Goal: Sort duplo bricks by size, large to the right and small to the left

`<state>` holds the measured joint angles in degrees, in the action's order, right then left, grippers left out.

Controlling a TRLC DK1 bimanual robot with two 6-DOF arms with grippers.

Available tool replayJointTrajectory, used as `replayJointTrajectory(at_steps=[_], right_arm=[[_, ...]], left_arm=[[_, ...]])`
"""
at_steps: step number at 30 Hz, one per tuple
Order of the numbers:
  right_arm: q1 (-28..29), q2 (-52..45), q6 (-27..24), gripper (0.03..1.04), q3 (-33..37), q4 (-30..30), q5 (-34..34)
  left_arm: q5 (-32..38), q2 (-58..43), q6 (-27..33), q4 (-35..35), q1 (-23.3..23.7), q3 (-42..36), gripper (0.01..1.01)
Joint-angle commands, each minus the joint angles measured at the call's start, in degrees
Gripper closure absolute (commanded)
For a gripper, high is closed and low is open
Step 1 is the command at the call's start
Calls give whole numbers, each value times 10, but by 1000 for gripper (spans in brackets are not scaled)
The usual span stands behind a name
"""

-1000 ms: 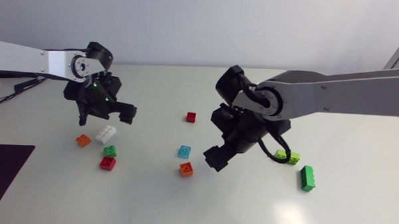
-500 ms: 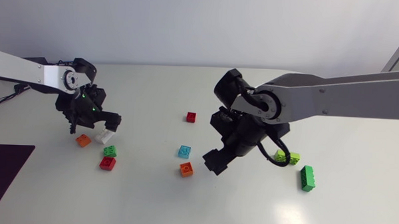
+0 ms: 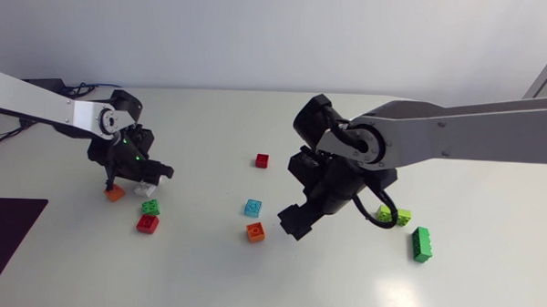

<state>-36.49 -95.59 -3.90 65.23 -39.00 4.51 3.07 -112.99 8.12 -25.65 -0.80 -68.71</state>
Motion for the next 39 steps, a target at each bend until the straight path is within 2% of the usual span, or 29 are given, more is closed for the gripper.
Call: replayJointTrajectory(at_steps=[1,6,11,14,19,25,26,27,29,30,36,39], right_arm=[[0,4,6,111,-18,-7,-1],[8,22,6,111,-29,-9,-1],[27,55,6,111,-43,-10,0],[72,79,4,111,-54,-16,3],[136,128,-7,111,-89,-20,15],[192,164,-13,111,-125,-20,16],[194,166,-14,111,-129,-20,16],[194,167,-14,111,-133,-20,16],[194,168,-14,111,-136,-20,16],[194,168,-14,111,-136,-20,16],[187,161,-8,111,-137,-14,18],[170,152,-4,111,-132,-12,23]], left_arm=[[-1,30,1,0,-25,18,764],[-3,93,-6,-34,-97,6,770],[-22,147,-7,-43,-218,8,770],[-21,138,-14,-44,-304,-13,769],[-23,100,-15,-47,-416,-52,759],[-39,44,0,-49,-489,-76,734],[-39,37,3,-56,-496,-80,682],[-40,35,7,-63,-502,-83,554],[-45,33,11,-72,-511,-85,102],[-45,33,13,-73,-513,-85,36],[-45,18,10,-77,-521,-102,41],[-42,42,4,-91,-504,-106,41]])
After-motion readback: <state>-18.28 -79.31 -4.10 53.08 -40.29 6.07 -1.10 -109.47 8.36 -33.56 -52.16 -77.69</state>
